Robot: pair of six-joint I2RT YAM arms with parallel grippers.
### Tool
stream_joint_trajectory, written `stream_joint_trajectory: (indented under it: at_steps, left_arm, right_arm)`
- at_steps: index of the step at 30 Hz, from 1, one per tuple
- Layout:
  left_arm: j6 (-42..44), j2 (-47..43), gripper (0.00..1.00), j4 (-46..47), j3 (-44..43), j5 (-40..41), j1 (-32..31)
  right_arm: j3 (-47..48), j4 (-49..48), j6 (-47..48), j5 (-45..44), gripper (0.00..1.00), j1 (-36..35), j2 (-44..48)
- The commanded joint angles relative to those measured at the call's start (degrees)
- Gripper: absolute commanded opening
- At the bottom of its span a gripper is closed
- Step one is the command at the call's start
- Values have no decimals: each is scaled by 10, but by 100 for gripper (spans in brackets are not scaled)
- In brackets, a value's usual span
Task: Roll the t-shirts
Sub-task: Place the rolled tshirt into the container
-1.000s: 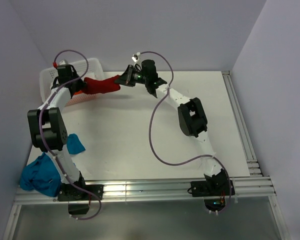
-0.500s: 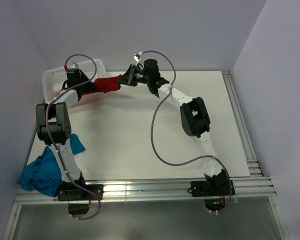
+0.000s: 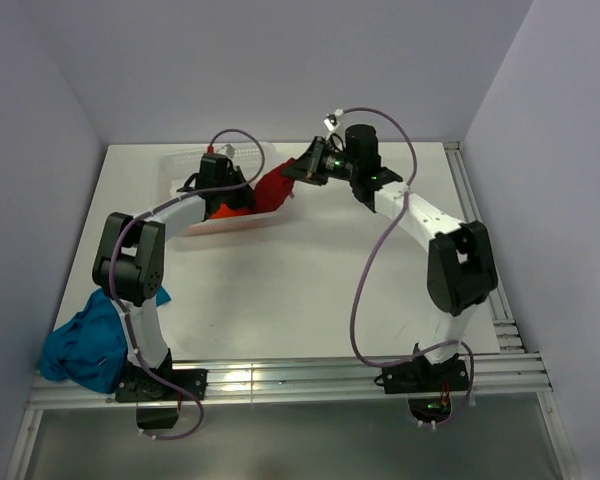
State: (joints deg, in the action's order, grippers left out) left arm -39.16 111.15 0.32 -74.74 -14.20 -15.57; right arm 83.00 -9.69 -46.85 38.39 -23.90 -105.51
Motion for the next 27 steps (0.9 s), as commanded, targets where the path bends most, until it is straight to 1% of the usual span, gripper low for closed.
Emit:
stream_joint_trajectory:
  at_steps: [1,2,4,6,10,12,15,17,21,23,27]
  left_arm:
    - [-18,-69,0,-26,3,-18,-46]
    - [-18,-78,0,-35,4,-14,-46]
    - [-9,-104,0,-71,-3,7,-35]
    - [7,-129,0,-91,-6,17,-14]
    - [15,-174,0,-112,15,19,30]
    - [18,-203,0,-111,36,24,55]
    - [29,-236,0,-123,50,44,84]
    - [41,-248,0,-132,58,68,96]
    - [54,-265,0,-140,72,100,126]
    - [56,-264,0,-139,77,110,130]
    - [54,-263,0,-118,97,156,136]
  right_arm:
    - [-44,24,29,-18,0,6,93]
    - [-68,33,17,-17,0,10,101]
    - [-80,70,4,9,0,32,102]
    - [-75,92,16,30,0,40,89]
    - [-41,145,46,23,0,27,60]
    - [6,176,65,18,0,17,35]
    - [46,222,80,13,0,4,-6]
    - [88,242,94,-3,0,-12,-28]
    - [171,298,112,-29,0,-34,-105]
    - [211,309,115,-35,0,-41,-131]
    - [247,302,109,-43,0,-52,-188]
